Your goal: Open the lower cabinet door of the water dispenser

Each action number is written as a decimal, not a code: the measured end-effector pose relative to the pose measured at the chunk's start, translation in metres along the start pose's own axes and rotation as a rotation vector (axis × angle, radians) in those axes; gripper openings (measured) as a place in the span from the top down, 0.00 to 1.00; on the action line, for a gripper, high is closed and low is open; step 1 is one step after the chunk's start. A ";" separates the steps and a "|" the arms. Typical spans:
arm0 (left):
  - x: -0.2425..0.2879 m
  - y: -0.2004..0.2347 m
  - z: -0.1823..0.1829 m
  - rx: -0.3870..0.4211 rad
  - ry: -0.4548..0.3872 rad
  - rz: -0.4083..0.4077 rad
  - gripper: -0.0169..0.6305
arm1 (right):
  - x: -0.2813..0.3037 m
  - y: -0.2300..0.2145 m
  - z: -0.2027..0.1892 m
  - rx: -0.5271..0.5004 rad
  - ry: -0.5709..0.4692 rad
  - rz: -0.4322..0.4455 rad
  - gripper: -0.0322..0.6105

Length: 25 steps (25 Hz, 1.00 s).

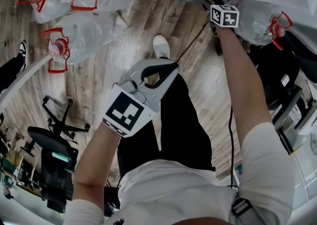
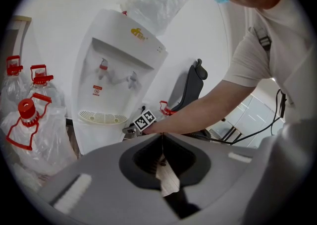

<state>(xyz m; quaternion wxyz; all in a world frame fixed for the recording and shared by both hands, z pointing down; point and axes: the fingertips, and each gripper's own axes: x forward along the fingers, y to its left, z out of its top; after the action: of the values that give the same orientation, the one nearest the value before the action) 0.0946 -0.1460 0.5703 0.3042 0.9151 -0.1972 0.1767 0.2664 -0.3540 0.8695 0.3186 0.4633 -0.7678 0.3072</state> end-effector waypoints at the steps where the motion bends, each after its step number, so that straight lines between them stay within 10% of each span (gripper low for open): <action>1: 0.000 0.000 0.000 -0.007 0.001 0.002 0.89 | -0.001 -0.001 0.000 0.003 0.000 -0.006 0.63; 25: -0.029 -0.025 -0.002 -0.033 -0.012 -0.007 0.89 | -0.023 0.055 -0.047 0.094 0.052 -0.033 0.66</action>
<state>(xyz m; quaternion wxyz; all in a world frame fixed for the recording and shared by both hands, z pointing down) 0.0813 -0.1188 0.5464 0.3188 0.9116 -0.1986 0.1668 0.2343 -0.2852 0.8708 0.3212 0.4822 -0.7364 0.3494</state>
